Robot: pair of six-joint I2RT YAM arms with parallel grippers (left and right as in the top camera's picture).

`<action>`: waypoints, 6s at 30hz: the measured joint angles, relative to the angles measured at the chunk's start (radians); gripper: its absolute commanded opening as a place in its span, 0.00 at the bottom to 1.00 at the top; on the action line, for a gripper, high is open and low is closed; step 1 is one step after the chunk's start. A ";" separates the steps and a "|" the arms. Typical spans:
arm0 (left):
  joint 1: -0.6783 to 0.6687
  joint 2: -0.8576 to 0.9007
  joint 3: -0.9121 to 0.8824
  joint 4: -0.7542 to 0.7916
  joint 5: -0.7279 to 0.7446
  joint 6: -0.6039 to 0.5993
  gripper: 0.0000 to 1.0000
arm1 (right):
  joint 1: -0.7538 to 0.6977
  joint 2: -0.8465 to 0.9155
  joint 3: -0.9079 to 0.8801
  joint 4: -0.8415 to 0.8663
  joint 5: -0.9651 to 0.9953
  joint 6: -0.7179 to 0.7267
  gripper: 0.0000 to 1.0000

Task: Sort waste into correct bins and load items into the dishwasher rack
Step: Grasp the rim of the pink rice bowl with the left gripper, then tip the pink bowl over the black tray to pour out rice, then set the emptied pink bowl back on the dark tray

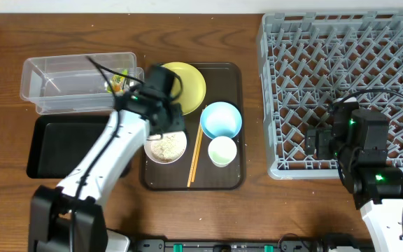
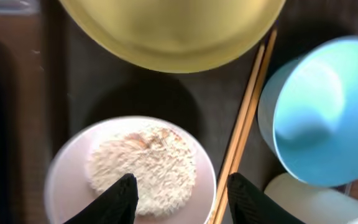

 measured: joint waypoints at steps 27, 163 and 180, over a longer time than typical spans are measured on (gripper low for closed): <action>-0.117 0.151 -0.079 0.053 -0.008 0.009 0.06 | 0.000 0.000 0.000 0.000 0.000 0.000 0.99; 0.979 0.189 -0.067 -0.047 1.408 0.409 0.06 | 0.000 0.000 0.000 0.000 0.000 0.000 0.99; 0.312 0.015 -0.064 -0.028 0.663 0.398 0.07 | 0.000 0.000 0.000 -0.001 0.000 0.000 0.99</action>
